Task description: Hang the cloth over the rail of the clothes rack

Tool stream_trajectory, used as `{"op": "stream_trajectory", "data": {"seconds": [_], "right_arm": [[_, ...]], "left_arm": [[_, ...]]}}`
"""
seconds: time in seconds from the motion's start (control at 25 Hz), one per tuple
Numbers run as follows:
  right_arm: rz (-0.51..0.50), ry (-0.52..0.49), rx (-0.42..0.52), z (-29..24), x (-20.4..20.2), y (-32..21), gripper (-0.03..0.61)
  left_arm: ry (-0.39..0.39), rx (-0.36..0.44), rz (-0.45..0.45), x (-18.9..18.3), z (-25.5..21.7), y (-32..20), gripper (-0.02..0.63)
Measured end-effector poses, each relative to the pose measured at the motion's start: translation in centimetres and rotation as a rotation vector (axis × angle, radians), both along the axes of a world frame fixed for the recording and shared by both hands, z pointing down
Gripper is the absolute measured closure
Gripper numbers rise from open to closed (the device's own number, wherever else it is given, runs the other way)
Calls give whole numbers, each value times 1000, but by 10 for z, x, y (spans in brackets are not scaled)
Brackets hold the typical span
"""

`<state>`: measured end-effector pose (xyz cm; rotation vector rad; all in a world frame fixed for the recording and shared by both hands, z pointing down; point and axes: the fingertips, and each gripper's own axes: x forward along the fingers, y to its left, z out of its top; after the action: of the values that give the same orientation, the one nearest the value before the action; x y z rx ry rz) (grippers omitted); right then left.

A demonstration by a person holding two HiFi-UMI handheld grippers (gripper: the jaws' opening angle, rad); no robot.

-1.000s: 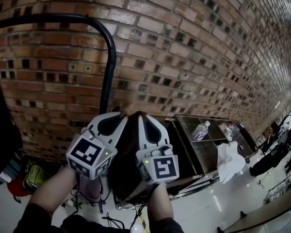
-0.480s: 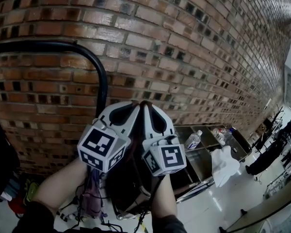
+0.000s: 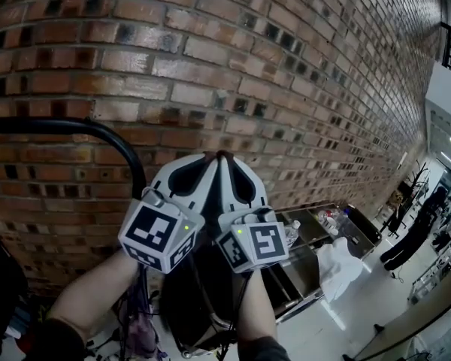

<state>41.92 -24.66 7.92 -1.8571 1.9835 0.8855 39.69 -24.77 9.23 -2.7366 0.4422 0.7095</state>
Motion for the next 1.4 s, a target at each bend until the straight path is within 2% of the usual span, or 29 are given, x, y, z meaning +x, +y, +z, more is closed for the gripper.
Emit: {"op": "stream_trajectory", "data": {"seconds": [0.16,0.32,0.44,0.68,0.84,0.96,1.08,1.28,1.4], "right_arm": [[-6,-22,89,-34,12,7,560],[-121,-103,163,-55,6,15,560],[-150,-116,185,-65,-4,11,560],[-180,-196,208,-84,1,11,560],[-170,-165,206,-92,-14,11,558],[-181,-136,226,-102,-30,11,558],[-197,-116,247,-109,-48,8,558],[-222,-97,247,-112,-76,-3,558],[-212,-74,239,-114,-95,-12,558]], "left_arm": [[23,56,9,11,-35,7,592],[54,193,-54,0,-64,14,592],[86,206,-53,-12,-75,13,592],[79,232,-31,-17,-106,11,591],[87,295,-62,-38,-141,15,591],[50,285,-66,-57,-168,8,592],[-30,307,-69,-75,-193,-4,592],[-175,517,-206,-121,-210,-23,591],[-215,570,-284,-158,-211,-42,591]]}}
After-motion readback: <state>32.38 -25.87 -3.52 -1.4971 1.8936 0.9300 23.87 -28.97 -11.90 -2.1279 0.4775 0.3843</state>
